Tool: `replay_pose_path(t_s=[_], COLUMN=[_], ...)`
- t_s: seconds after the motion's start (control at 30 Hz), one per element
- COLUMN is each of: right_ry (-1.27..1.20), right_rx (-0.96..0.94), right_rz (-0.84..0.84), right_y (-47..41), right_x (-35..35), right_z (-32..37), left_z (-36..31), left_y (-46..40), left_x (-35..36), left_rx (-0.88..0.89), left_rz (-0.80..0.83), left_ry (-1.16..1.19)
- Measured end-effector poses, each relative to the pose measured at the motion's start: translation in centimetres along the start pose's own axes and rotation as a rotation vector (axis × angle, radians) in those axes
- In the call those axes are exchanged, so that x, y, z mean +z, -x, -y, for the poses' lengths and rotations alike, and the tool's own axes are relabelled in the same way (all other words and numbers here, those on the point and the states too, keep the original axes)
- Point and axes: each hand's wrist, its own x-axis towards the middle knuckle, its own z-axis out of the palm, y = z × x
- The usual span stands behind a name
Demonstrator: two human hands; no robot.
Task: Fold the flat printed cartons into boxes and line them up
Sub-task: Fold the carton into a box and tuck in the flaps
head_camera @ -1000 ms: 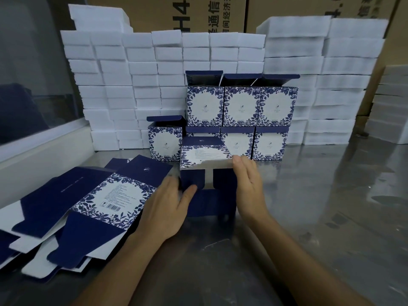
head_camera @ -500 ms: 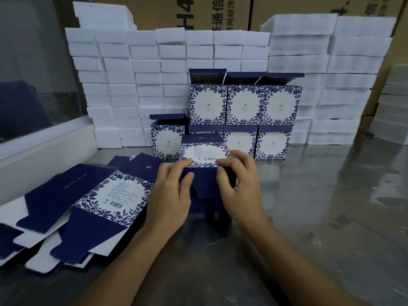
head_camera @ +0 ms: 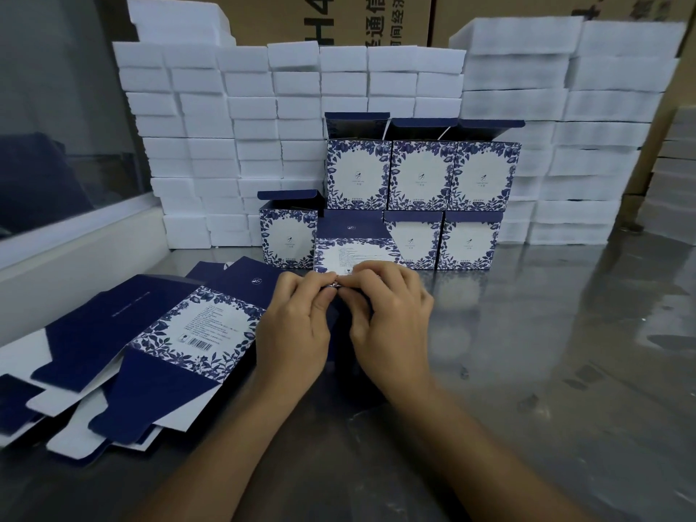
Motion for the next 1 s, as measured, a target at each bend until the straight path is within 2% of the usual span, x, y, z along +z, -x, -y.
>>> replay_pose_path(t_s=[0.33,0.5,0.7,1.0], right_ry=[-0.117,-0.153,-0.295,-0.397], right_rx=[-0.12,-0.071,0.074,0.09], right_rz=[-0.133,-0.119,-0.083,-0.09], right_y=[-0.5,-0.6,-0.5,-1.4], right_x=[-0.1,-0.1,-0.9,-1.2], right_z=[-2.4,-2.2,-3.3,-4.0], left_z=[0.4,0.7,1.1,1.4], left_y=[-0.3,-0.3,-0.4,-0.3], left_x=[-0.1,0.0,-0.1,0.0], left_rx=[-0.011,-0.002,-0.017,-0.027], left_rz=[0.0,-0.007,-0.012,-0.006], left_ry=[0.033,0.034,0.032,0.064])
